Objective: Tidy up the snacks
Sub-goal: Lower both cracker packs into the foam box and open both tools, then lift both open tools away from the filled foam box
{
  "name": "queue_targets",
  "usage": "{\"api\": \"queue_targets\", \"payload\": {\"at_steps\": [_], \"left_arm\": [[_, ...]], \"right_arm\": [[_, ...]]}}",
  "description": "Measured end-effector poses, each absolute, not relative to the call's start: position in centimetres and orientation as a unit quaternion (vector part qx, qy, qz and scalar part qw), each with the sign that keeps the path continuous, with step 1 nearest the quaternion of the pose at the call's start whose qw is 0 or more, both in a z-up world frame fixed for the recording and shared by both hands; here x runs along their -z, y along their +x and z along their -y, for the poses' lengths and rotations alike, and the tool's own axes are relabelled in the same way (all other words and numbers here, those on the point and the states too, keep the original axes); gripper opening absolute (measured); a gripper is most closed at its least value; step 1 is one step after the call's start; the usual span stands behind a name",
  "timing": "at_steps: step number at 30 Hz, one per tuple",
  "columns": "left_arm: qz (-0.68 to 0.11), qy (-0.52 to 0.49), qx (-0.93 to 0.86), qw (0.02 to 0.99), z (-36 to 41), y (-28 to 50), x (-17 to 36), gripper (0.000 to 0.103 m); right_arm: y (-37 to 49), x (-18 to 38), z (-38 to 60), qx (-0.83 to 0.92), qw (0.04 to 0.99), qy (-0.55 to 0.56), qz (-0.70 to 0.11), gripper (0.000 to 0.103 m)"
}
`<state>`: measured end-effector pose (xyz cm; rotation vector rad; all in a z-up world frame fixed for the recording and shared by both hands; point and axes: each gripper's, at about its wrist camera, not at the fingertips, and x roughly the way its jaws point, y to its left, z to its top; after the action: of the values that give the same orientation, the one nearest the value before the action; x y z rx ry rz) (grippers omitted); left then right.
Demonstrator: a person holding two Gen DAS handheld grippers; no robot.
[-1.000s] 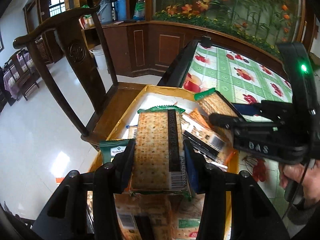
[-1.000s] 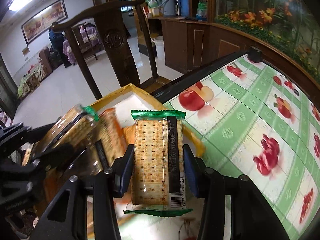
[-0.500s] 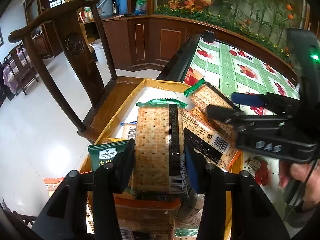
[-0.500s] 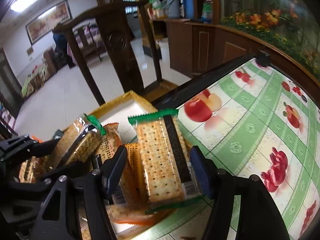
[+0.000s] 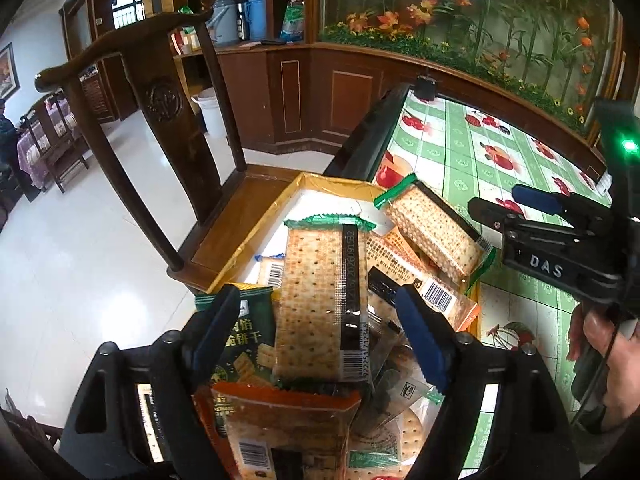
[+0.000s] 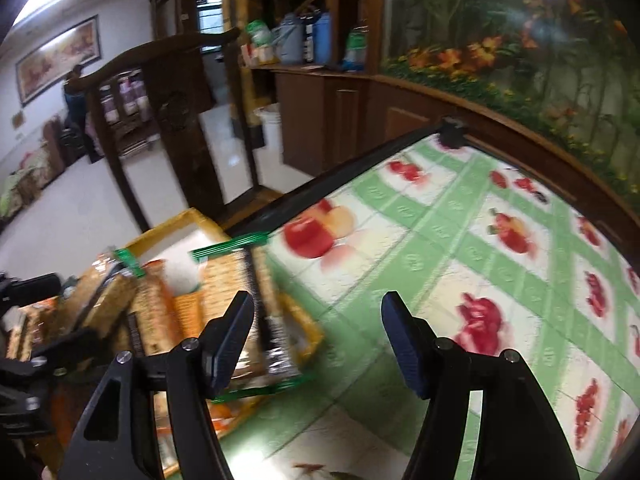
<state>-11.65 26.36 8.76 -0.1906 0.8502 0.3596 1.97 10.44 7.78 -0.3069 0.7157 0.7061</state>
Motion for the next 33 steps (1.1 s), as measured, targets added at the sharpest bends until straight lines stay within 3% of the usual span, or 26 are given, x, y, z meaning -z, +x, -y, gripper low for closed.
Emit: {"api": "queue_targets", "payload": {"at_steps": [16,33], "left_arm": [[-0.401,-0.084,-0.172,0.896,-25.1,-11.5,-8.9,0.086],[-0.351,-0.064,-0.215,0.909,-22.8,-14.8,-9.8,0.087]], "right_arm": [[2.3,-7.2,-9.4,-0.323,0.862,-0.151,-0.36,0.071],[-4.8,-8.0,-7.1,-0.359,0.859,-0.121,-0.344,0.076]]}}
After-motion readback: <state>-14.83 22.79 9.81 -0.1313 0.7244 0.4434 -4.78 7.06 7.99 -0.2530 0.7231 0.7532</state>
